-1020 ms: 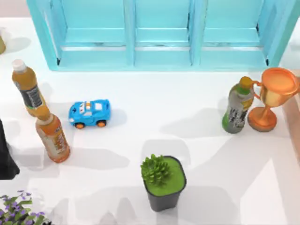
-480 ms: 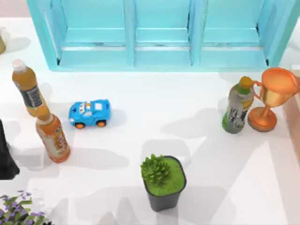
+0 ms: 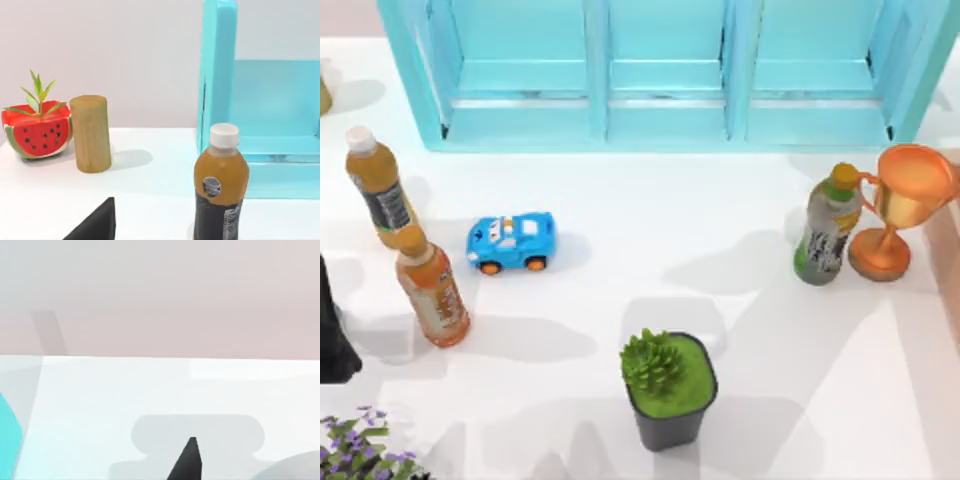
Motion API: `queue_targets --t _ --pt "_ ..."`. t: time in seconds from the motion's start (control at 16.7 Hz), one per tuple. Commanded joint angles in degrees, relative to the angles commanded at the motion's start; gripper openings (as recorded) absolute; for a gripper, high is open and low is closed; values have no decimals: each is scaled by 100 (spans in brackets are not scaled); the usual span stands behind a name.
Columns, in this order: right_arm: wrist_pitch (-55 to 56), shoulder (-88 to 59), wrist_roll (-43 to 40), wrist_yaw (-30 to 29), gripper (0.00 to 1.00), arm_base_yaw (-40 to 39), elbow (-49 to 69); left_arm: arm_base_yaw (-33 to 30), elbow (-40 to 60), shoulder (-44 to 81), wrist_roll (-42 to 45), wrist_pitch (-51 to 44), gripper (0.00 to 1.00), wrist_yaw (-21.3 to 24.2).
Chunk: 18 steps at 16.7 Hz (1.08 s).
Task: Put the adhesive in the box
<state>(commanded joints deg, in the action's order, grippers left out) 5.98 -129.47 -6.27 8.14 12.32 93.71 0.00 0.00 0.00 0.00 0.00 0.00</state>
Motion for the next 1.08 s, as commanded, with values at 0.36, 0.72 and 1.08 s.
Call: queue_targets --t 0.36,0.72,1.08 --pt "-1532 768 -1504 759 0 966 -242 0 0 0 0 0 100 0" --pt "-3551 1676 -3799 1930 0 2181 -928 0 0 0 0 0 100 0" --pt "-5311 2397 -6501 3411 0 3160 -1933 0 0 0 0 0 100 0"
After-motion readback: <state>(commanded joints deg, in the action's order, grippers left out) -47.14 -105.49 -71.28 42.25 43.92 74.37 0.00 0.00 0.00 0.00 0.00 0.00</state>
